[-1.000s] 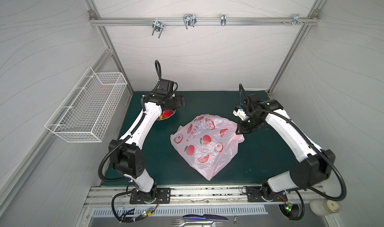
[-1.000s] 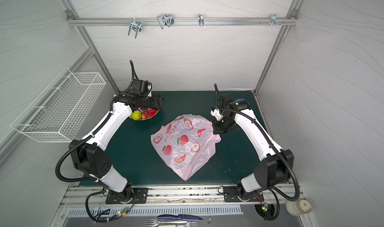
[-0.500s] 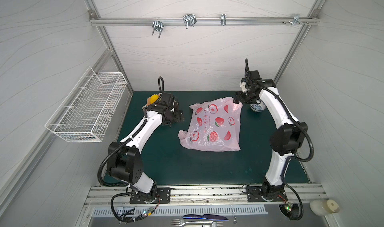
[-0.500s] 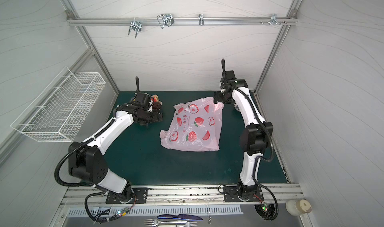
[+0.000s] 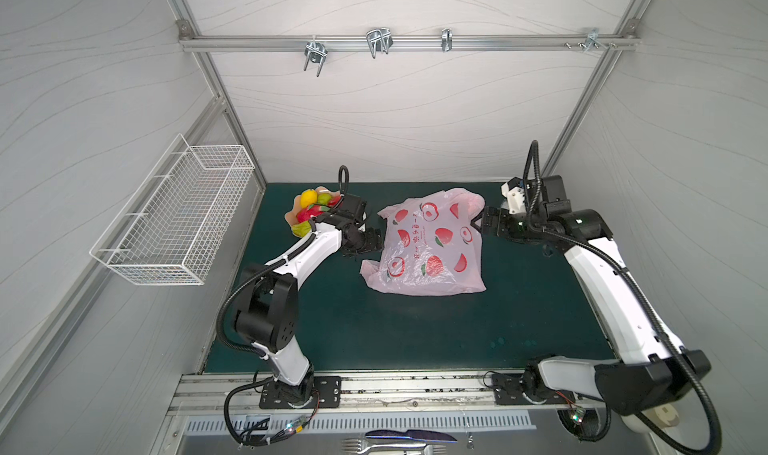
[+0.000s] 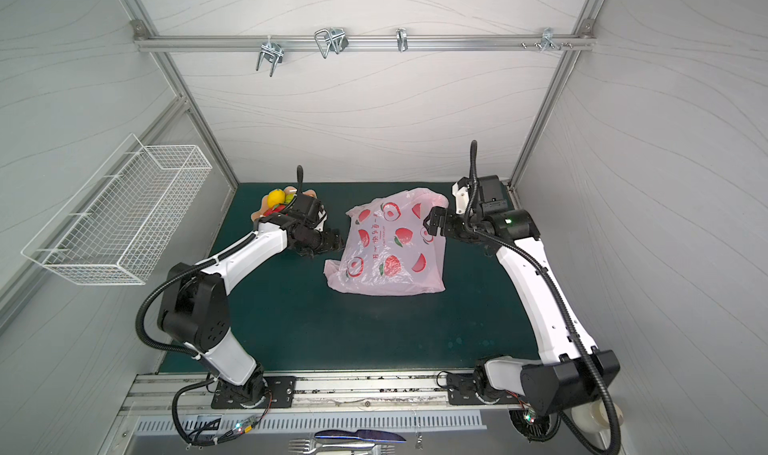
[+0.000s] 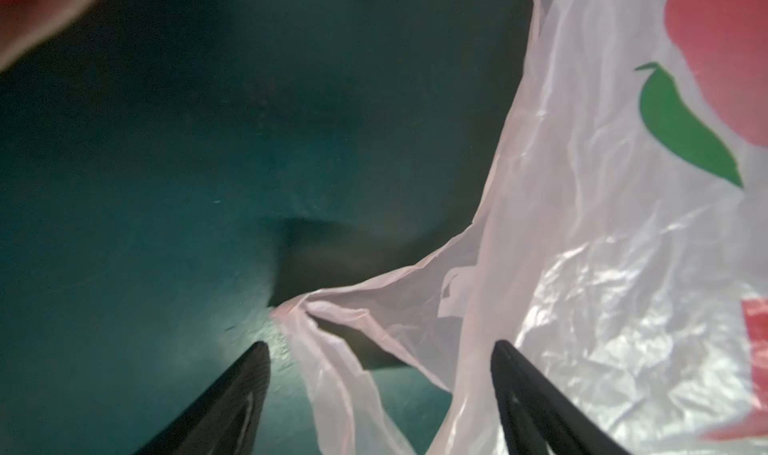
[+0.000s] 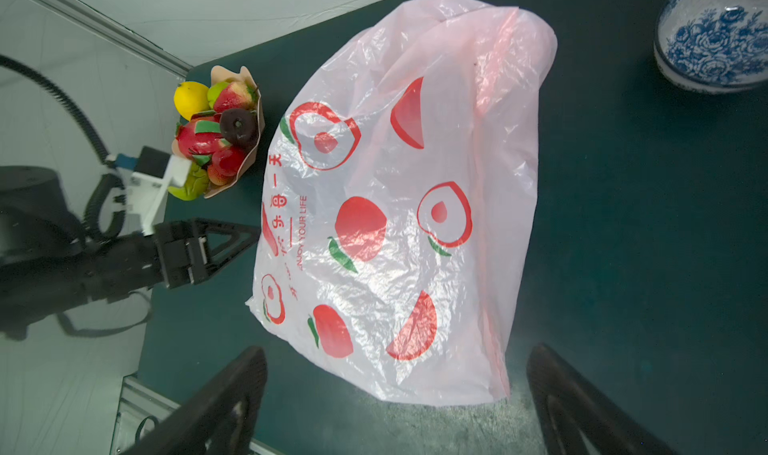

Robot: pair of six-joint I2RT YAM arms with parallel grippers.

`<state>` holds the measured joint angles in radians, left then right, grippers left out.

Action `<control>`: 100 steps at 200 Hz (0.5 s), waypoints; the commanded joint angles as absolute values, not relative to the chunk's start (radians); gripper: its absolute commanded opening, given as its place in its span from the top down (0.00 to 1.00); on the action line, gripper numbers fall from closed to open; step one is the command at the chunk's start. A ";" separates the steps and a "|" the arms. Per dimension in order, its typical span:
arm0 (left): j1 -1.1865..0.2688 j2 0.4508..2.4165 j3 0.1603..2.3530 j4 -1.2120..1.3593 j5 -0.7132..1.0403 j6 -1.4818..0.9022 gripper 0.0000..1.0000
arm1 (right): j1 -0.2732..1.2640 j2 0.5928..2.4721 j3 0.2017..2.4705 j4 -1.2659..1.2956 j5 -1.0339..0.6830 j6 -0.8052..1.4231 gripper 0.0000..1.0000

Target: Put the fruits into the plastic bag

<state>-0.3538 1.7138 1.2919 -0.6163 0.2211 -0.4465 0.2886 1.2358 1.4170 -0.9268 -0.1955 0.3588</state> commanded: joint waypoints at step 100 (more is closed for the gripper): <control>-0.528 1.863 1.424 -0.281 0.388 -0.586 0.17 | 0.268 1.081 1.223 -0.965 -0.246 0.441 0.01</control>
<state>-0.4923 1.8347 1.3617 -0.3691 0.3470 -0.5430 0.2733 1.0893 1.2346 -0.9546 -0.2237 0.4053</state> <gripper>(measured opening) 0.839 0.989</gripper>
